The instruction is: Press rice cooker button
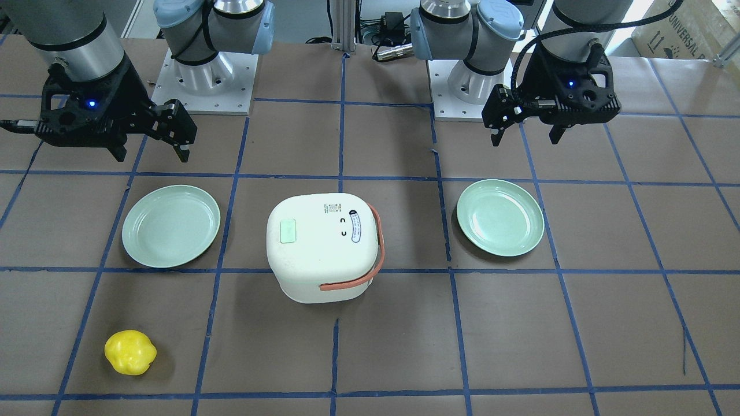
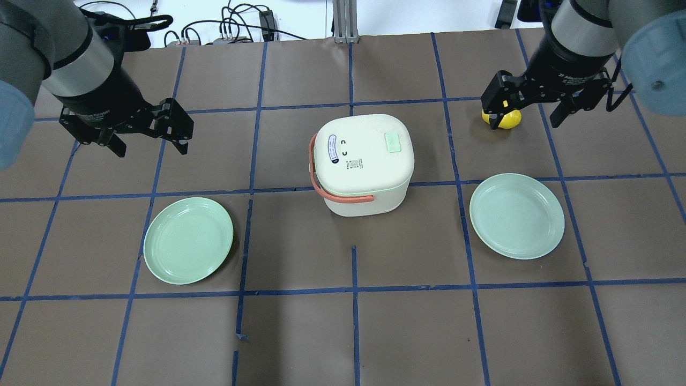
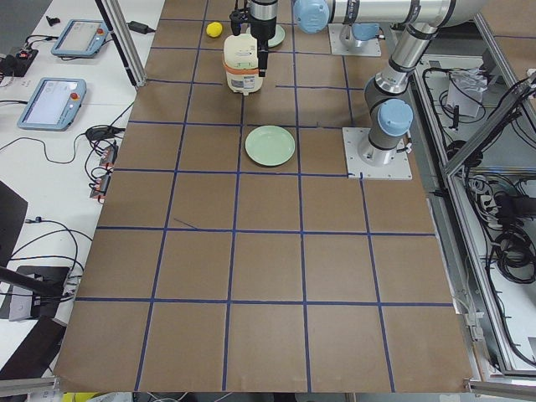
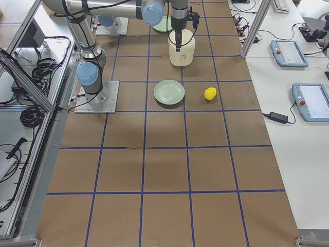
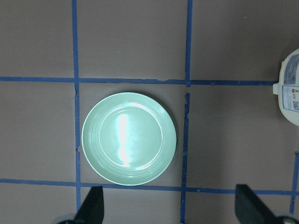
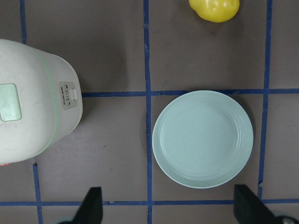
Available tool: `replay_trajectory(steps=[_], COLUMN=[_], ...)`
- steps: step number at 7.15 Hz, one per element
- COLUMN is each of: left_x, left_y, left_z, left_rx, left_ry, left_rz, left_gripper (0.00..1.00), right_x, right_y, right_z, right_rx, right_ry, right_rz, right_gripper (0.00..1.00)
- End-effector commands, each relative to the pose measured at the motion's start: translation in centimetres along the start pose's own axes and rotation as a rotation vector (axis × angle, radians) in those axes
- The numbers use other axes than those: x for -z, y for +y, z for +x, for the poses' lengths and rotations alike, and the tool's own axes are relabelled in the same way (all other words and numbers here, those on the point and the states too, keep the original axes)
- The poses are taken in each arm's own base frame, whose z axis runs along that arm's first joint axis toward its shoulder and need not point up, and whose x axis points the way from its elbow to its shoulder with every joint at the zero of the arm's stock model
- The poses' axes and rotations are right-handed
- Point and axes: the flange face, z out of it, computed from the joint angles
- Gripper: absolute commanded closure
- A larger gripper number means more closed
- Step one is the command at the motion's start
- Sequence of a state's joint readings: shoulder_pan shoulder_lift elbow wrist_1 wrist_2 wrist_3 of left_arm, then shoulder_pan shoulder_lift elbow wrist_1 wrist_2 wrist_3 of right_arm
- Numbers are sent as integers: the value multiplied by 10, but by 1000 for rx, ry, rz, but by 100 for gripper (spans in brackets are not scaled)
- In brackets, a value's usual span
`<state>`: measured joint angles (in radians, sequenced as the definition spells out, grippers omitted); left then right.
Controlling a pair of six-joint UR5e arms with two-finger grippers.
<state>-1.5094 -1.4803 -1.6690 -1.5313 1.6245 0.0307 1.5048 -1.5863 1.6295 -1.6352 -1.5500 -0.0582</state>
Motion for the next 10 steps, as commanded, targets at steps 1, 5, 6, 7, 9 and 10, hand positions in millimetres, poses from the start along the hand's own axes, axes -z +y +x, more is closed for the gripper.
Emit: replay_trajectory(steps=[1, 5, 6, 7, 9, 10], left_x=[0, 0, 0, 0, 0, 0], left_y=[0, 0, 0, 0, 0, 0], left_z=[0, 0, 0, 0, 0, 0], left_rx=[0, 0, 0, 0, 0, 2], left_ry=[0, 0, 0, 0, 0, 0], left_rz=[0, 0, 0, 0, 0, 0], left_gripper=[0, 0, 0, 0, 0, 0], right_x=[0, 8, 2, 2, 4, 5], right_y=[1, 11, 15, 17, 18, 17], right_z=[-1, -2, -2, -3, -3, -3], right_rx=[-1, -3, -7, -17, -7, -16], right_ry=[-5, 3, 0, -7, -7, -9], right_rz=[1, 17, -38, -64, -53, -52], right_gripper=[0, 0, 0, 0, 28, 78])
